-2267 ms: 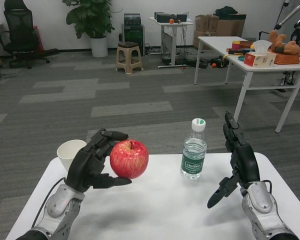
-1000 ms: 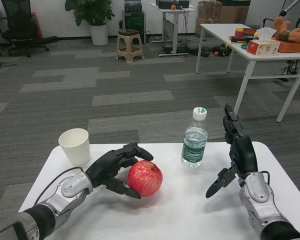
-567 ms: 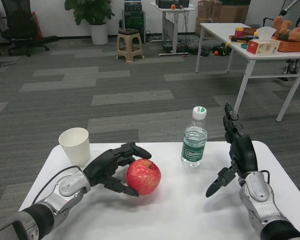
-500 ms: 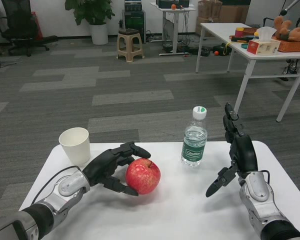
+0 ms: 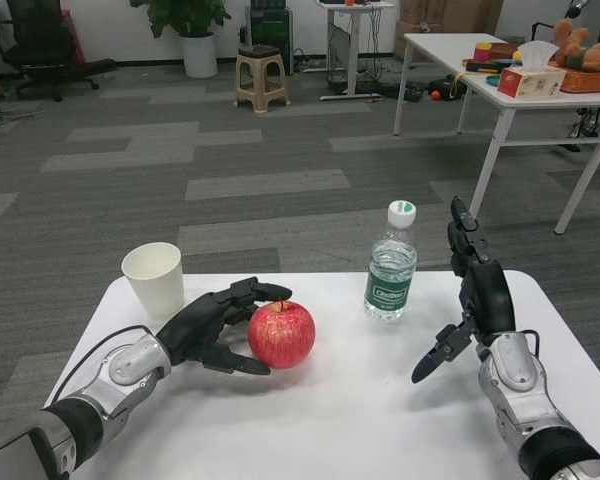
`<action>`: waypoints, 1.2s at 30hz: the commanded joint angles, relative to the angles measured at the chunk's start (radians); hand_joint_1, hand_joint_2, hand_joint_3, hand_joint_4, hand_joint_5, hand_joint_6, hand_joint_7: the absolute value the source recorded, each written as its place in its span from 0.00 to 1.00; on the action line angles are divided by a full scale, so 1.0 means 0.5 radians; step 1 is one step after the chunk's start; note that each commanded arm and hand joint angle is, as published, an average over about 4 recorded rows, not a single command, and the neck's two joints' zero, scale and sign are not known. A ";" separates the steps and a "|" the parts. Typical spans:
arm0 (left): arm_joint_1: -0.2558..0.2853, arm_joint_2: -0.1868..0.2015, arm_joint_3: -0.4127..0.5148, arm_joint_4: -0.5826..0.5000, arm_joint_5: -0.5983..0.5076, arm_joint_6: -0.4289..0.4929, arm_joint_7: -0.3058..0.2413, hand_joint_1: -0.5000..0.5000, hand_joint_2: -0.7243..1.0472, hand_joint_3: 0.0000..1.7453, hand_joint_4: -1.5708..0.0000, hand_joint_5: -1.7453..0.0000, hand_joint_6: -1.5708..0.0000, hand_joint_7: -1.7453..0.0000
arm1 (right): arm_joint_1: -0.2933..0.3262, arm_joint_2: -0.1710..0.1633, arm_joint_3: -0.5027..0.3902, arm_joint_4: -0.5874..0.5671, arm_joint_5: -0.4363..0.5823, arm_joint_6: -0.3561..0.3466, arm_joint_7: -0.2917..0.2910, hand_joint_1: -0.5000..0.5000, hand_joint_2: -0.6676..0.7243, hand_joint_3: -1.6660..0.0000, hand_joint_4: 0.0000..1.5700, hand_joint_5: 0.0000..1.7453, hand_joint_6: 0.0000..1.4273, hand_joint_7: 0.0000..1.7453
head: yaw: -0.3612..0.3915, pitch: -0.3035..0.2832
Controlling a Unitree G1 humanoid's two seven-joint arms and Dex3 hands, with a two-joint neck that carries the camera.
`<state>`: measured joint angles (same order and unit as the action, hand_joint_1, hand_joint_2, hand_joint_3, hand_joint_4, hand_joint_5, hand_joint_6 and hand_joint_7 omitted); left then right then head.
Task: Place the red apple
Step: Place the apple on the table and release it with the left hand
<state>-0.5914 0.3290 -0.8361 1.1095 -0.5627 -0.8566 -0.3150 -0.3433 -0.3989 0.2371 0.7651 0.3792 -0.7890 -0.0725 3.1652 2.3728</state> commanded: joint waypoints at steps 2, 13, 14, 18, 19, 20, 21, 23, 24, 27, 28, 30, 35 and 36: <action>0.057 -0.003 -0.043 0.057 0.046 0.052 -0.014 0.28 0.73 0.00 1.00 0.53 0.88 0.78 | -0.010 -0.009 0.017 0.028 0.012 0.004 -0.005 0.25 1.00 1.00 0.00 0.00 0.00 0.00 | 0.000 -0.008; 0.051 -0.002 -0.040 0.060 0.063 -0.002 -0.014 0.16 0.61 0.00 1.00 0.59 0.96 0.82 | -0.027 -0.003 0.020 0.062 0.012 0.004 -0.005 0.25 1.00 1.00 0.00 0.00 0.00 0.00 | 0.008 -0.014; 0.049 -0.001 -0.040 0.062 0.064 -0.002 -0.014 0.14 0.59 0.00 1.00 0.59 0.97 0.83 | -0.030 -0.001 0.020 0.065 0.012 0.004 -0.005 0.25 1.00 1.00 0.00 0.00 0.00 0.00 | 0.009 -0.015; 0.048 -0.001 -0.036 0.071 0.064 0.000 -0.014 0.08 0.45 0.00 1.00 0.66 0.99 0.84 | -0.040 0.003 0.021 0.077 0.012 0.004 -0.005 0.25 1.00 1.00 0.00 0.00 0.00 0.00 | 0.015 -0.019; 0.048 -0.001 -0.034 0.073 0.064 0.000 -0.014 0.07 0.43 0.00 1.00 0.71 1.00 0.84 | -0.044 0.003 0.021 0.080 0.012 0.004 -0.005 0.25 1.00 1.00 0.00 0.00 0.00 0.00 | 0.018 -0.020; 0.047 -0.001 -0.030 0.074 0.063 0.000 -0.014 0.04 0.39 0.00 1.00 0.78 1.00 0.85 | -0.047 0.004 0.023 0.085 0.012 0.004 -0.005 0.25 1.00 1.00 0.00 0.00 0.00 0.00 | 0.022 -0.021; 0.046 -0.001 -0.027 0.074 0.062 0.000 -0.014 0.03 0.36 0.00 1.00 0.84 1.00 0.86 | -0.051 0.005 0.024 0.090 0.012 0.004 -0.005 0.25 1.00 1.00 0.00 0.00 0.00 0.00 | 0.025 -0.023; 0.046 -0.001 -0.020 0.076 0.058 0.001 -0.014 0.02 0.31 0.01 1.00 0.93 1.00 0.88 | -0.060 0.006 0.029 0.100 0.012 0.004 -0.005 0.25 1.00 1.00 0.00 0.00 0.00 0.00 | 0.031 -0.024; 0.047 -0.001 -0.016 0.077 0.054 0.001 -0.014 0.02 0.30 0.01 1.00 0.94 1.00 0.88 | -0.065 0.006 0.032 0.106 0.012 0.004 -0.005 0.25 1.00 1.00 0.00 0.00 0.00 0.00 | 0.033 -0.024; 0.048 0.000 -0.004 0.082 0.041 -0.002 -0.014 0.02 0.30 0.03 1.00 0.94 1.00 0.88 | -0.080 0.006 0.040 0.122 0.012 0.004 -0.005 0.25 1.00 1.00 0.00 0.00 0.00 0.00 | 0.040 -0.025; 0.048 -0.001 0.001 0.082 0.030 -0.002 -0.014 0.02 0.30 0.03 1.00 0.96 1.00 0.88 | -0.085 0.006 0.043 0.126 0.012 0.004 -0.005 0.25 1.00 1.00 0.00 0.00 0.00 0.00 | 0.043 -0.025; 0.049 -0.001 0.015 0.082 0.006 -0.005 -0.014 0.01 0.30 0.01 1.00 0.99 1.00 0.88 | -0.092 0.006 0.048 0.133 0.012 0.004 -0.005 0.25 1.00 1.00 0.00 0.00 0.00 0.00 | 0.047 -0.024; 0.068 -0.001 0.103 0.071 -0.067 -0.049 -0.012 0.00 0.29 0.01 1.00 1.00 1.00 0.88 | -0.103 0.006 0.054 0.143 0.012 0.006 -0.005 0.25 1.00 1.00 0.00 0.00 0.00 0.00 | 0.053 -0.022; 0.071 -0.001 0.115 0.065 -0.080 -0.066 -0.011 0.00 0.29 0.03 1.00 1.00 1.00 0.88 | -0.103 0.006 0.054 0.143 0.012 0.007 -0.005 0.25 1.00 1.00 0.00 0.00 0.00 0.00 | 0.055 -0.020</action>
<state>-0.5753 0.3202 -0.7956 1.1372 -0.5909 -0.8862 -0.3251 -0.3768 -0.3981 0.2646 0.8279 0.3792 -0.7890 -0.0724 3.1917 2.3619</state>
